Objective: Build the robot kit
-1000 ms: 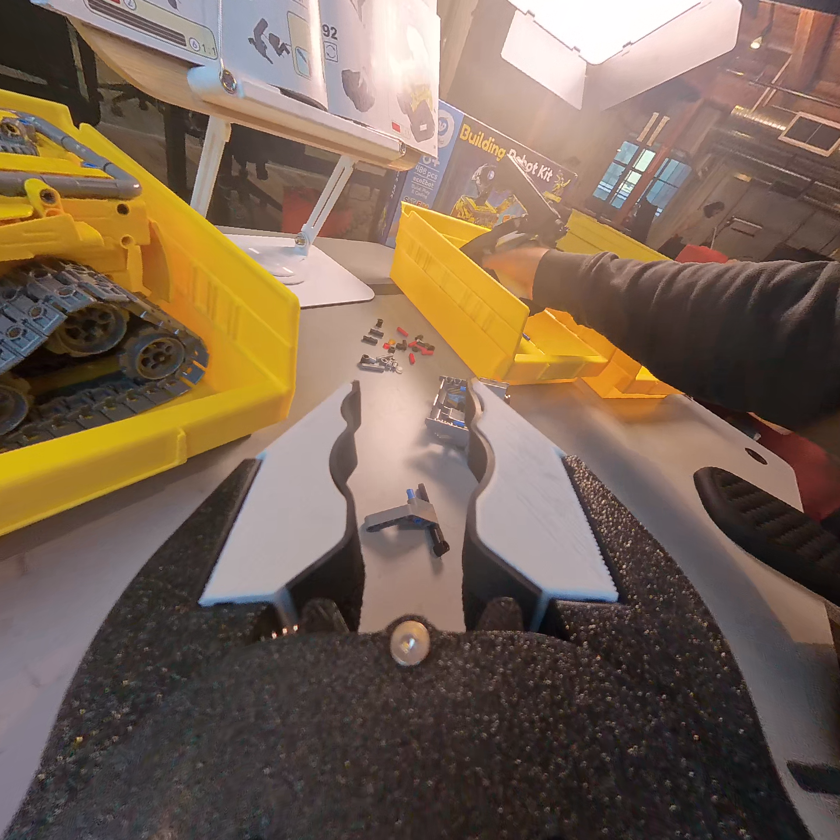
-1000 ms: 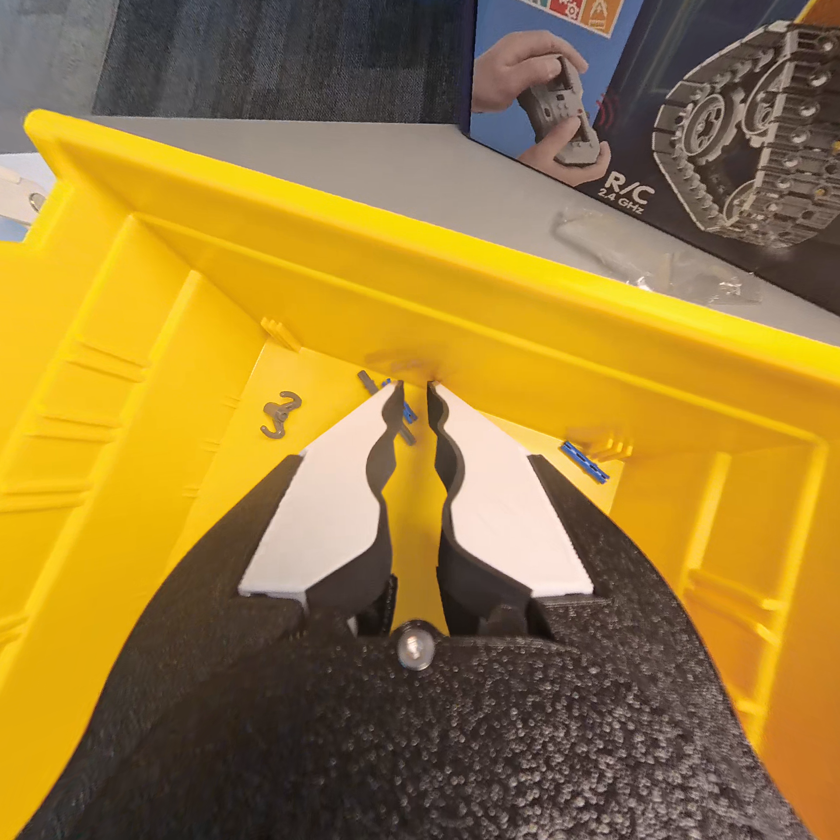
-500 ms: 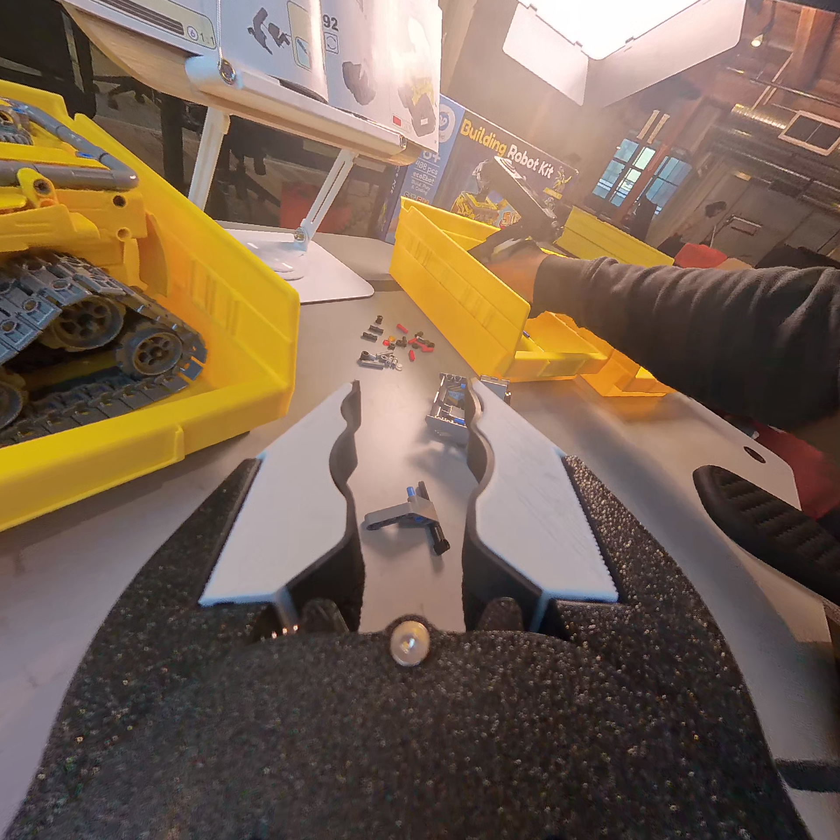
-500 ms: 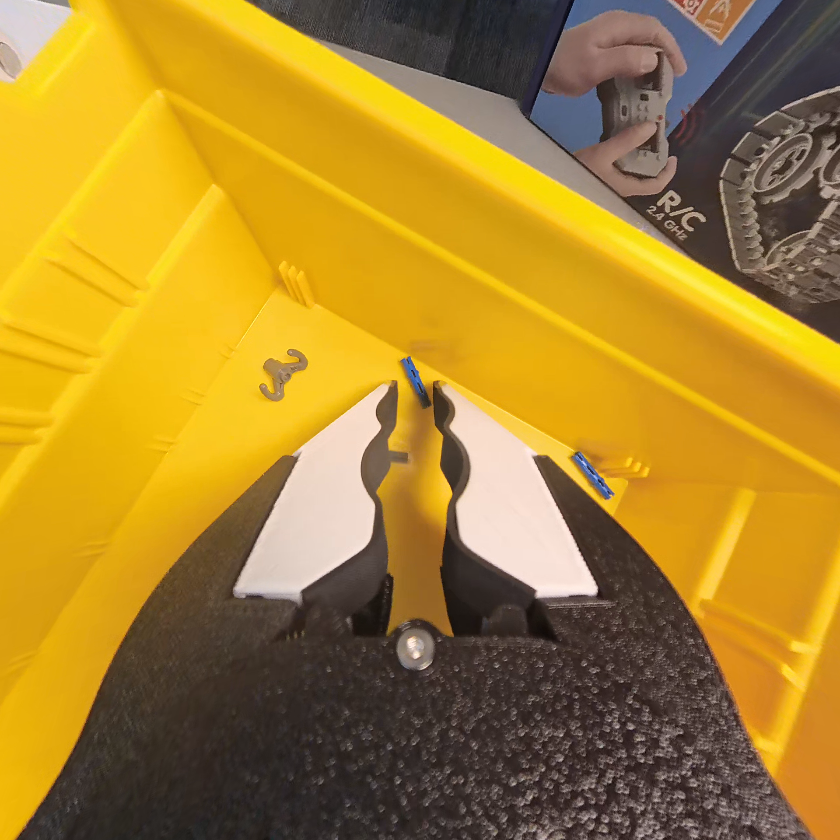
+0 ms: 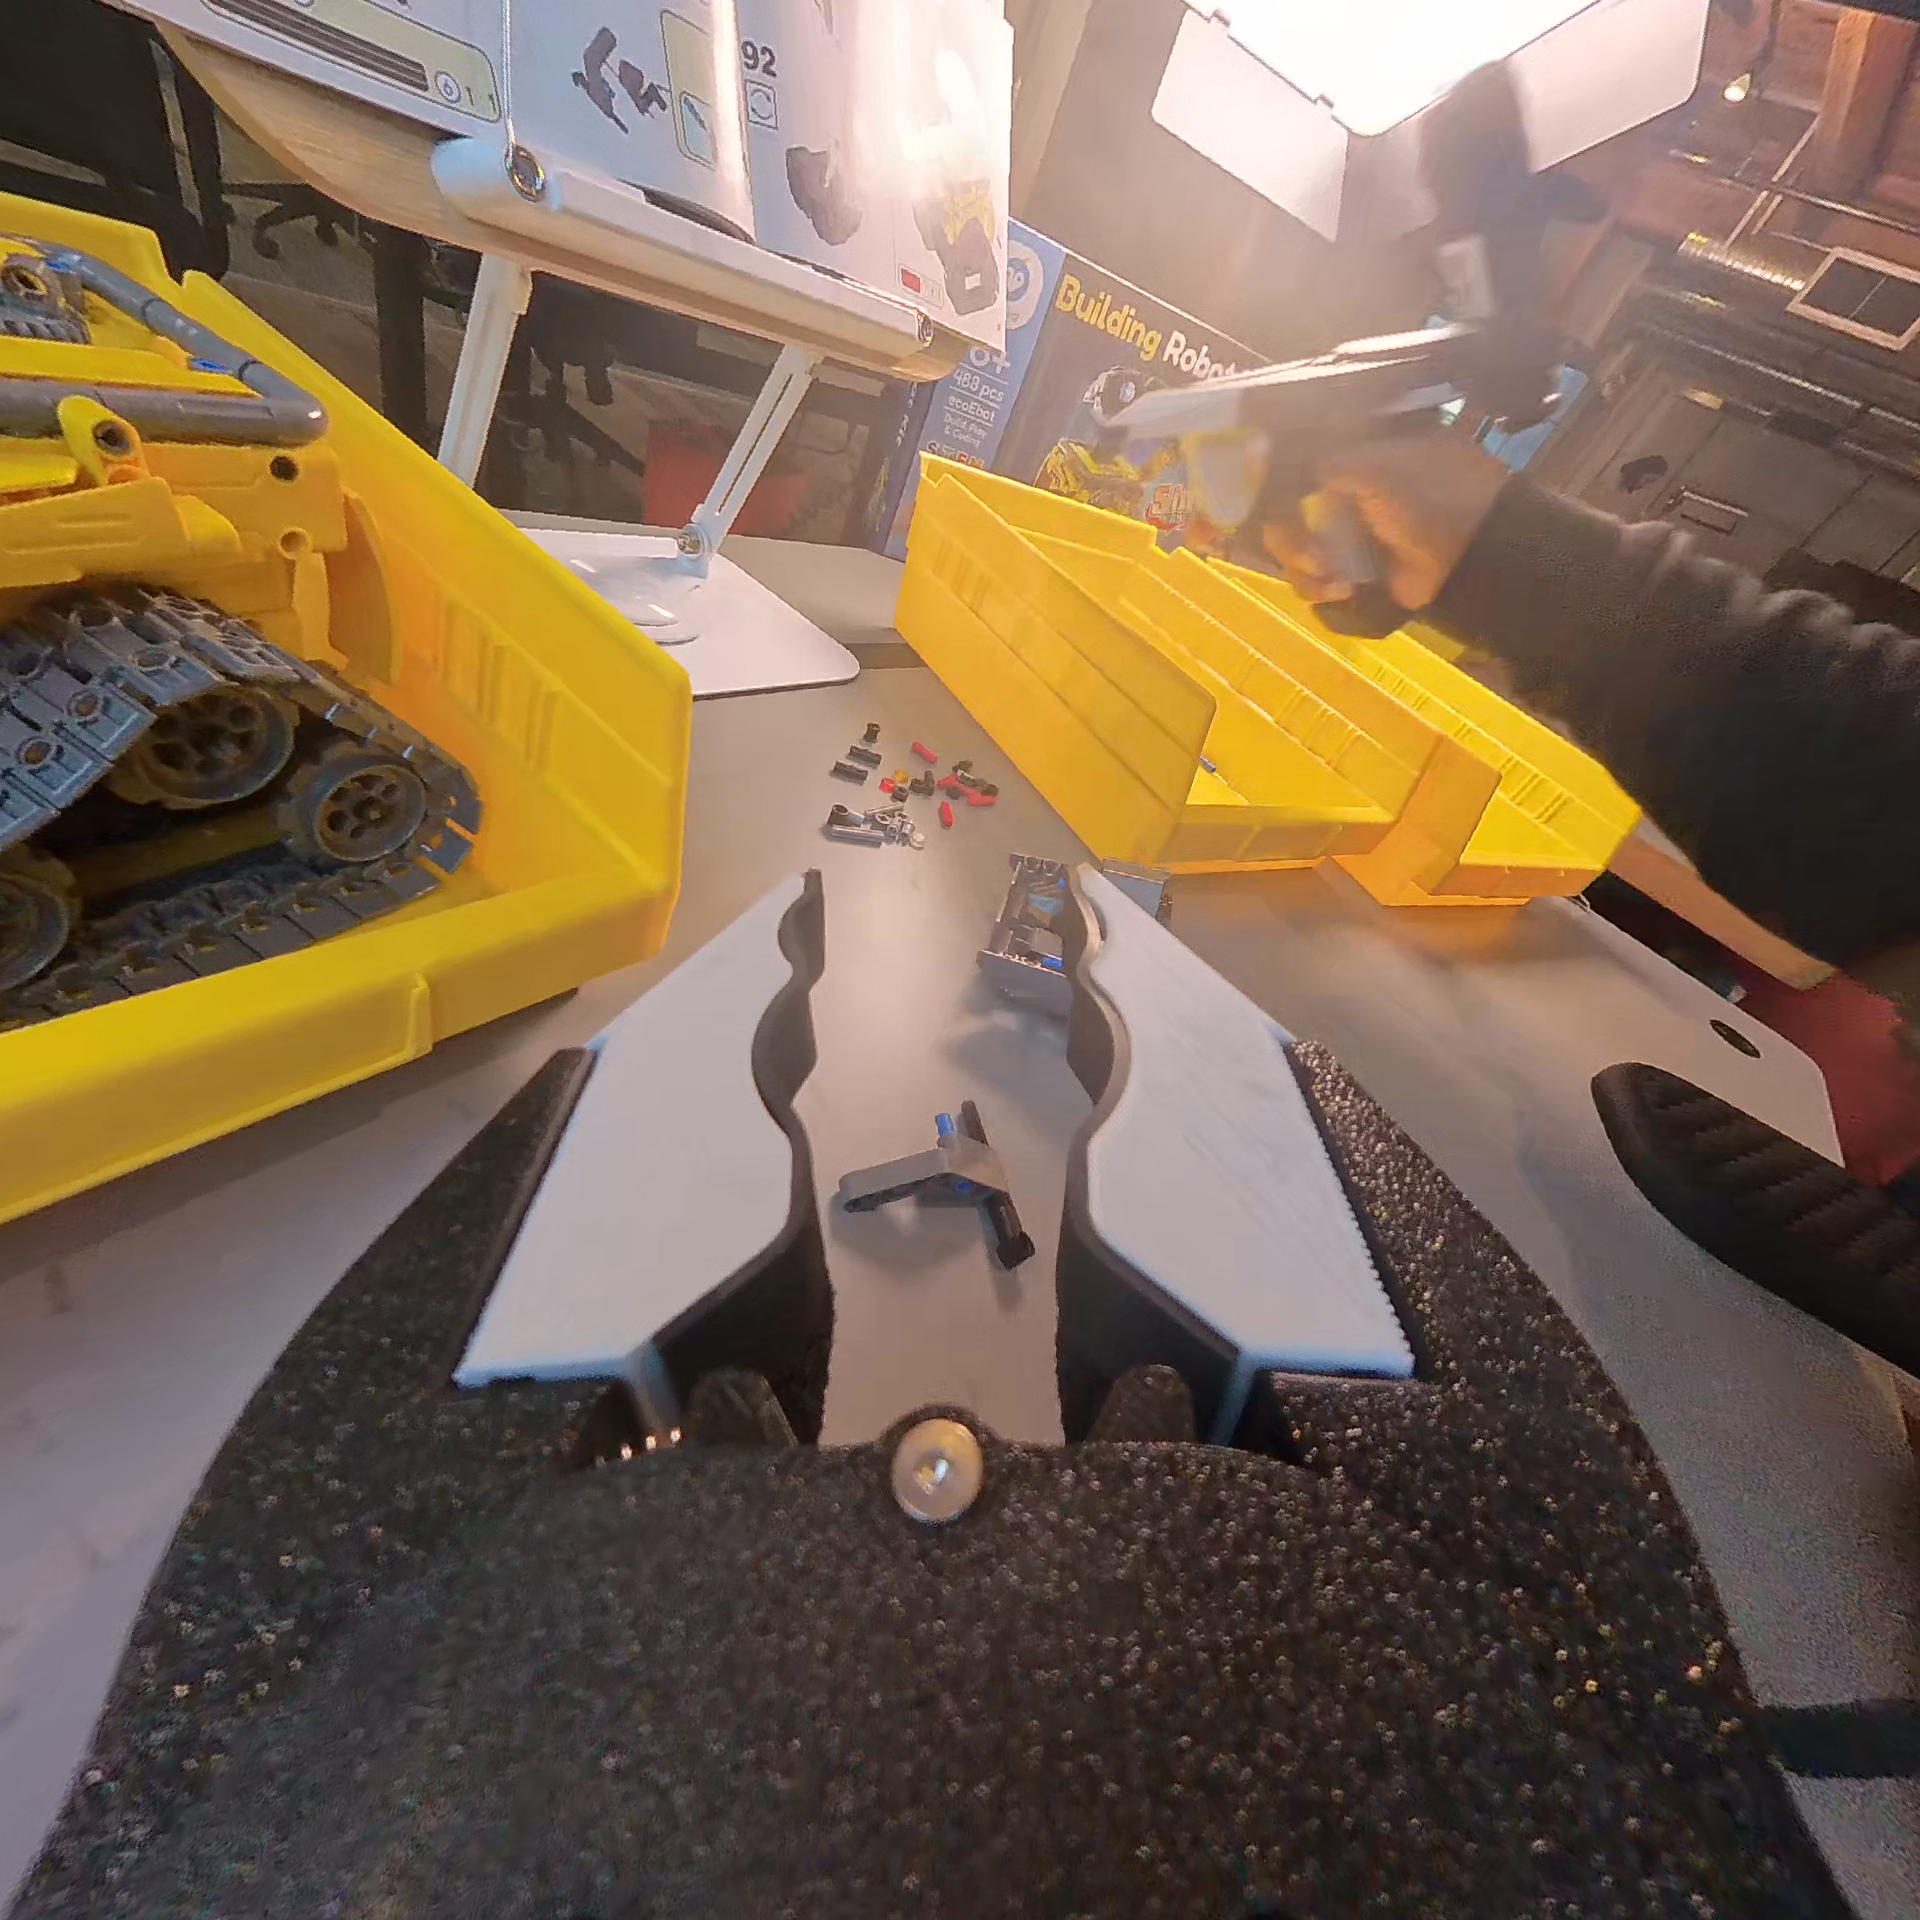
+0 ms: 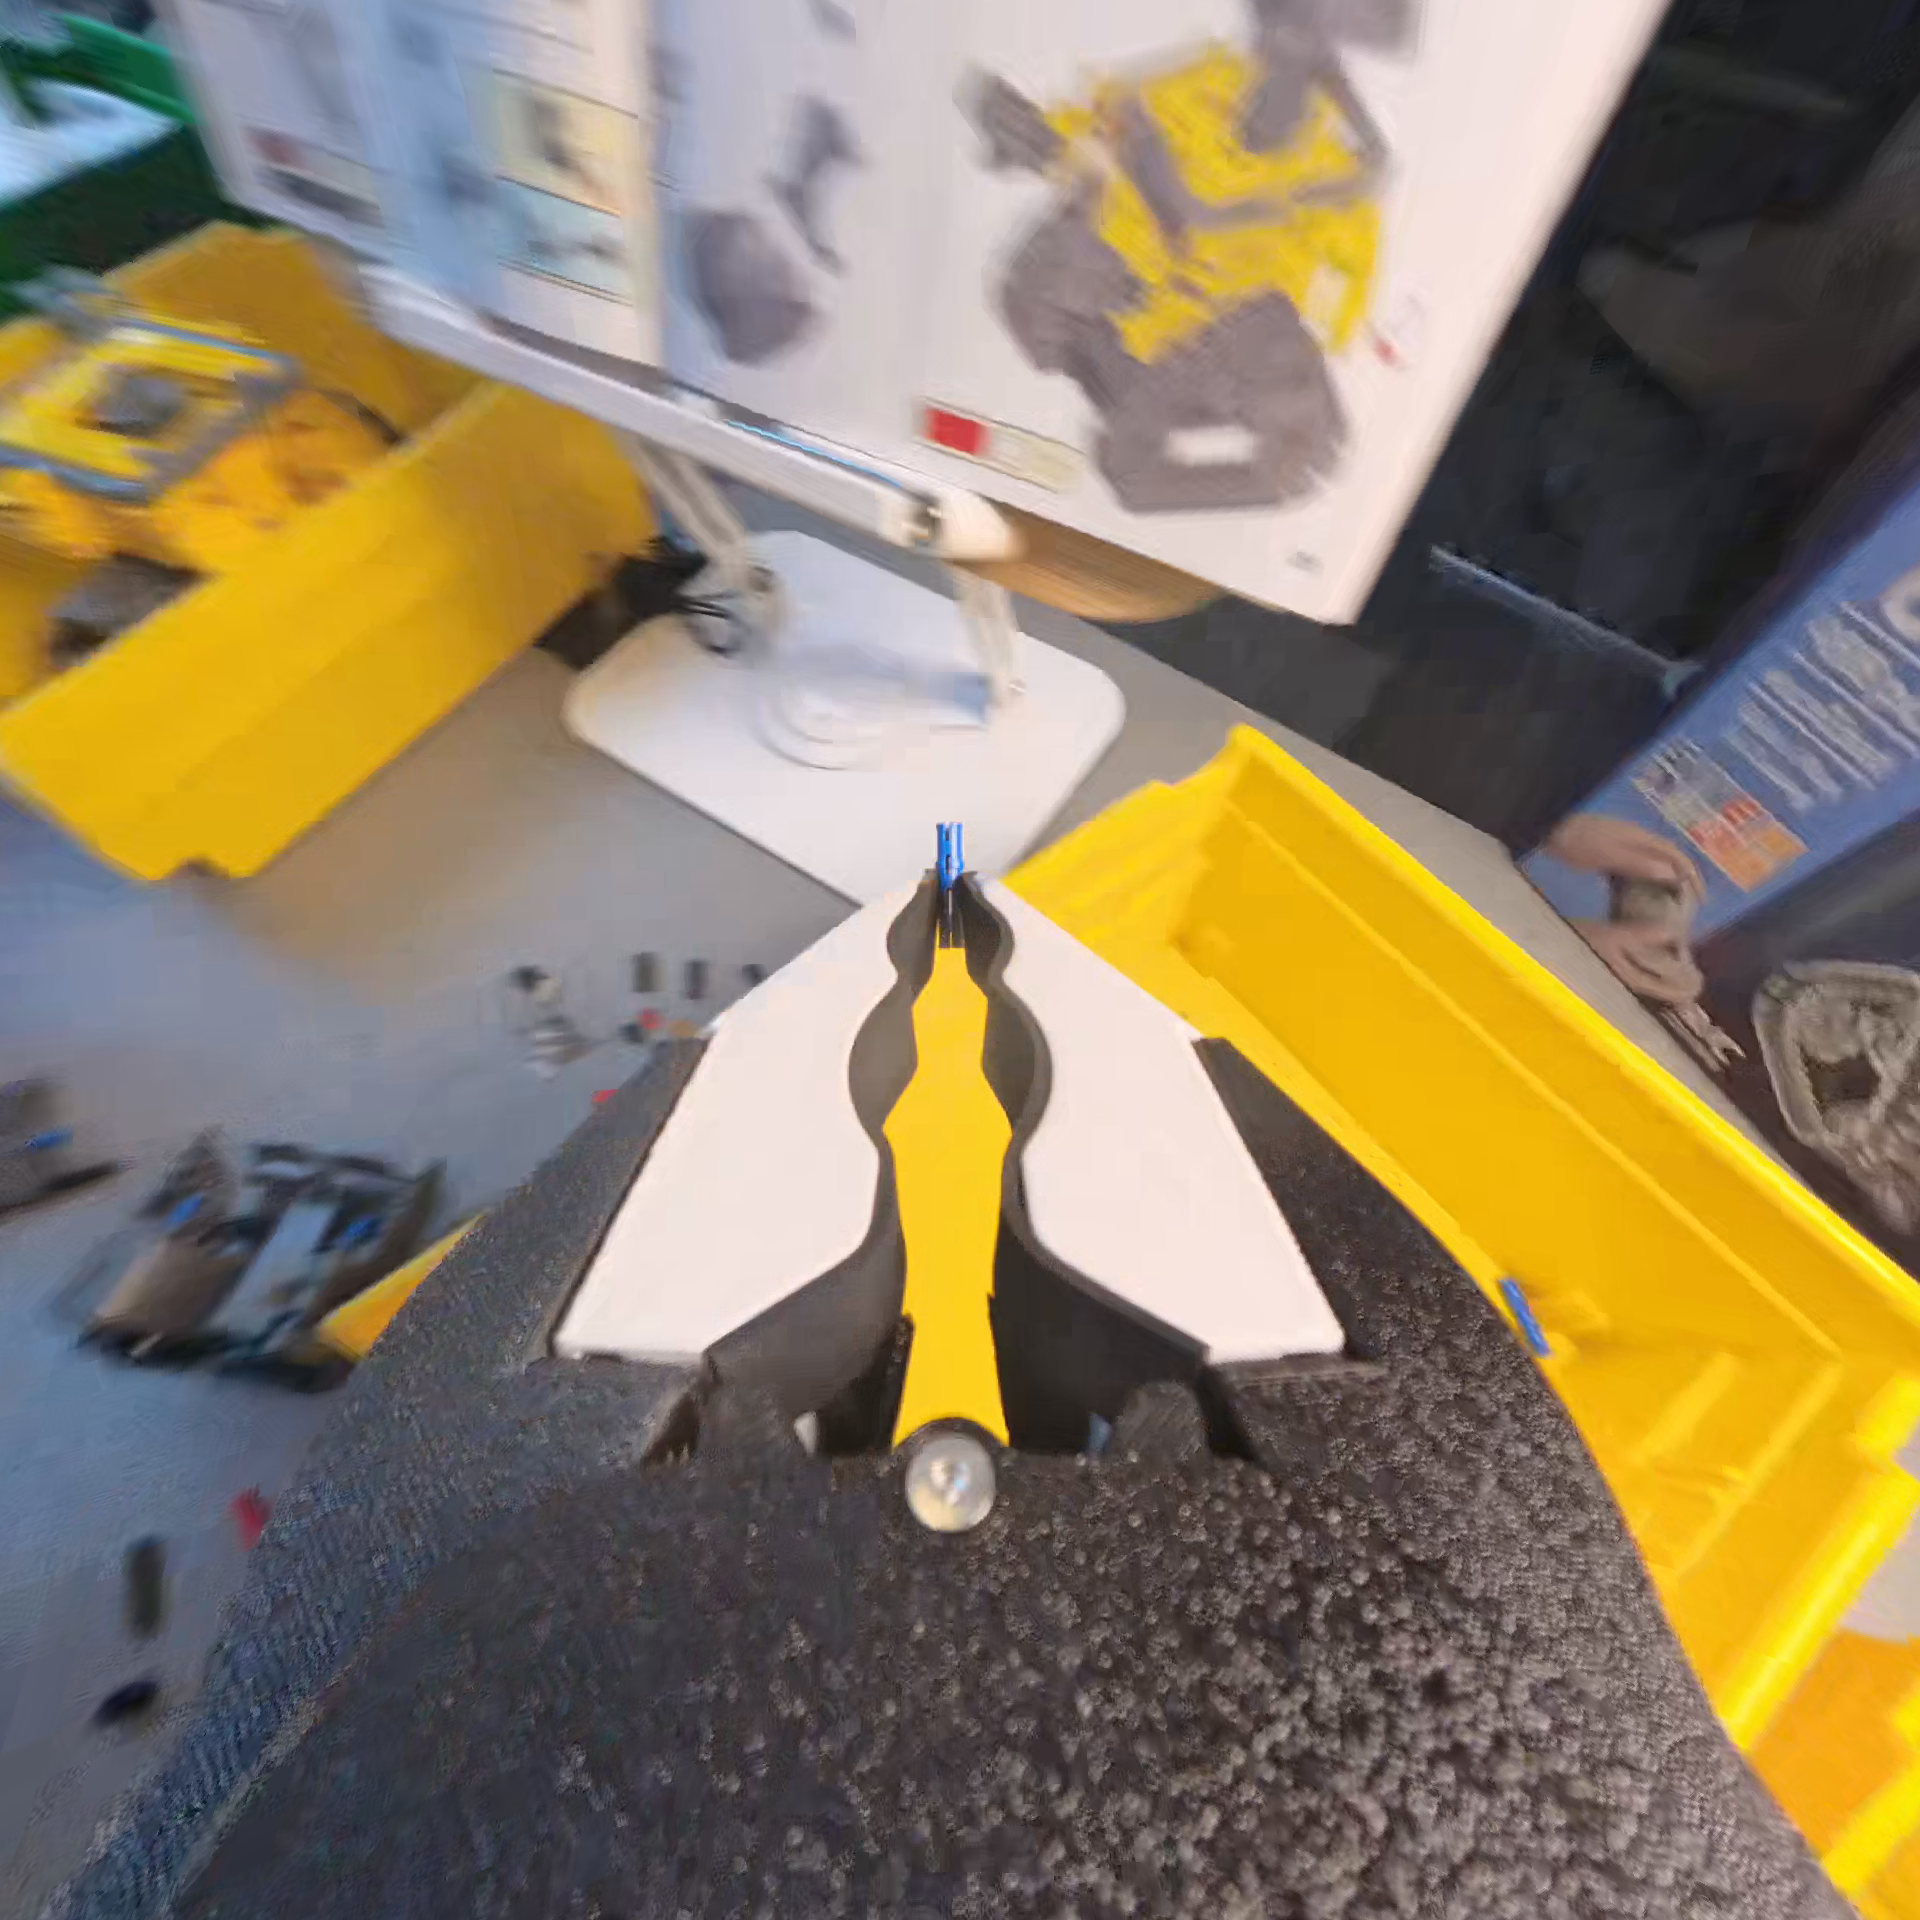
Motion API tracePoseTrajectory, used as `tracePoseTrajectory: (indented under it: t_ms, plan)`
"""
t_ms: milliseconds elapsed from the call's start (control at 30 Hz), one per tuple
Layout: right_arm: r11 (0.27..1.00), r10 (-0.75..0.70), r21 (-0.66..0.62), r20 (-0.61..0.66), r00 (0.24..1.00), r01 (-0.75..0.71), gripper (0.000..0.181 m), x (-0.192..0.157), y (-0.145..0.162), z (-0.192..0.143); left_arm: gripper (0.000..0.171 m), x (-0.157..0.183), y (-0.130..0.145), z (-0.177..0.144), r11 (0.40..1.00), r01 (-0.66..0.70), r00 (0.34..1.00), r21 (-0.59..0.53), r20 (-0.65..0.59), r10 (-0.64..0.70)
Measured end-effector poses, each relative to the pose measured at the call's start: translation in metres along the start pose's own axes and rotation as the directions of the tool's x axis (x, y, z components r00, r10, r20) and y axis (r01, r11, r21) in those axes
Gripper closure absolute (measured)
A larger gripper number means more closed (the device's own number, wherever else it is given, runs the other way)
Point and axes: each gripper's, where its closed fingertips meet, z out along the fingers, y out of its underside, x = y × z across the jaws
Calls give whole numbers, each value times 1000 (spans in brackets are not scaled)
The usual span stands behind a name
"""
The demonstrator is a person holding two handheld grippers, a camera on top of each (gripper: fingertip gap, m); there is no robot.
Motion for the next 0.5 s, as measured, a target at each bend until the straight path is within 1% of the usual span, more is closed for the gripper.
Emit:
tracePoseTrajectory:
  t_ms: [33,67,100,133,167,233,300,367,433,500]
  plan:
    - [998,-64,28,79,995,62,179,-37,-9,-18,126,1,0,0,1000,-9,1000,-1,1,9]
    - [990,-139,37,144,980,135,178,-73,-9,-34,125,1,0,0,1000,-21,1000,-4,3,21]
    - [978,-209,24,194,958,208,179,-105,0,-48,125,3,0,0,999,-37,999,-4,6,37]
    - [964,-258,-4,242,935,267,179,-134,16,-58,125,4,-1,0,999,-55,998,-3,7,55]
    - [953,-278,-38,281,919,300,179,-157,37,-65,124,6,-1,0,997,-72,997,-1,9,72]
    - [940,-266,-114,342,901,321,179,-191,84,-70,124,9,-3,0,994,-108,994,1,12,108]
    - [930,-241,-177,372,896,323,178,-209,129,-68,123,12,-4,0,989,-151,988,6,18,151]
    - [917,-244,-213,369,897,337,178,-214,164,-64,122,16,-6,0,980,-201,979,9,26,201]
    - [924,-203,-234,369,907,302,178,-217,183,-60,122,21,-6,0,969,-248,968,8,28,248]
    - [927,-199,-233,361,911,295,178,-217,191,-57,121,25,-5,1,956,-295,955,1,32,294]
